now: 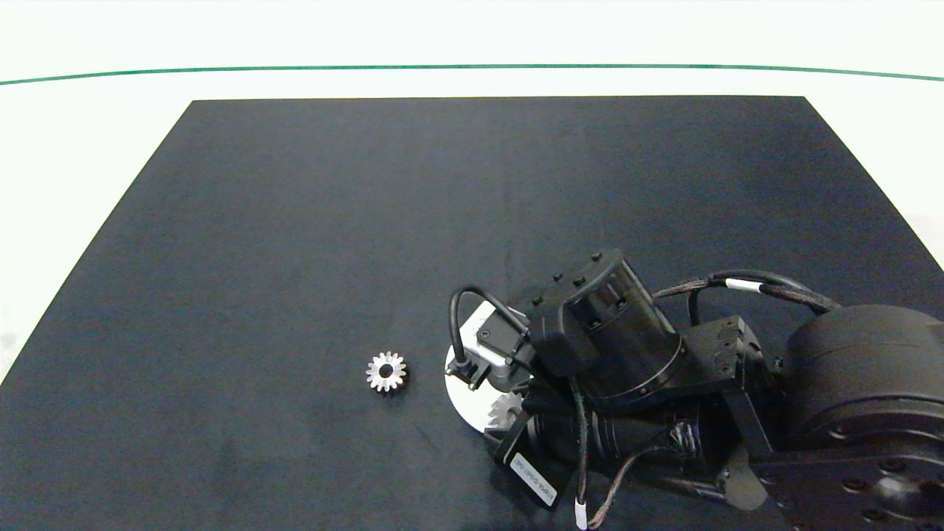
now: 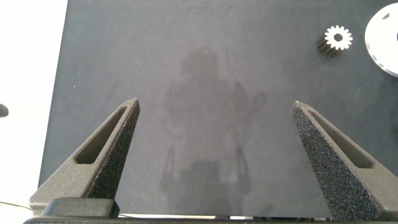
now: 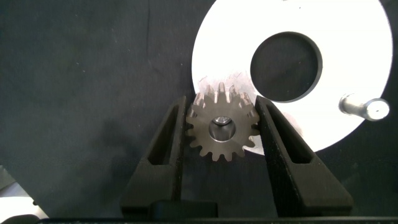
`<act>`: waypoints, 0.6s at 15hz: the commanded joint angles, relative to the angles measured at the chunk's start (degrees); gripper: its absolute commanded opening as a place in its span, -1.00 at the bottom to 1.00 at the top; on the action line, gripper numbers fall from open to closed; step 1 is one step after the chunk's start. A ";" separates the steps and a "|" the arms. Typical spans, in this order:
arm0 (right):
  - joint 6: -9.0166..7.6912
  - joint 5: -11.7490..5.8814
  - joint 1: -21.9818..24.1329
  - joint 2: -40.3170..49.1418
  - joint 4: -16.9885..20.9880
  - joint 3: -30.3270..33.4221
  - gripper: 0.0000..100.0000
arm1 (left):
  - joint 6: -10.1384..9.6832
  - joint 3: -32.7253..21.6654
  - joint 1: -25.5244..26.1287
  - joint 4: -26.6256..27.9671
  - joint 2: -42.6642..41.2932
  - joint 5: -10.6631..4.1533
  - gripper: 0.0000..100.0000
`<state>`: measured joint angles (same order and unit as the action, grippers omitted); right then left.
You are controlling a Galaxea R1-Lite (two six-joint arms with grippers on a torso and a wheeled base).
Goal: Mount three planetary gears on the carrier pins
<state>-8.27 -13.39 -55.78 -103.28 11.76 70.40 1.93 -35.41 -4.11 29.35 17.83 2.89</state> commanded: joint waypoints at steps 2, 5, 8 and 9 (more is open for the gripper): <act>-0.08 -0.15 0.06 -0.87 -0.07 0.18 -1.00 | 0.01 -0.18 -0.02 0.18 0.18 0.01 1.00; -0.17 -0.15 0.06 -0.96 -0.16 0.35 1.00 | 0.01 -0.45 0.07 0.18 0.18 0.01 1.00; -0.17 -0.15 0.06 -0.96 -0.16 0.35 1.00 | 0.01 -0.53 0.07 0.18 0.09 0.10 1.00; -0.17 -0.15 -0.03 -0.96 -0.16 0.35 1.00 | 0.01 -0.53 0.07 0.26 0.09 0.10 1.00</act>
<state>-8.35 -13.42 -55.70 -104.22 11.57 70.73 1.95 -35.91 -4.02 29.40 17.93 2.95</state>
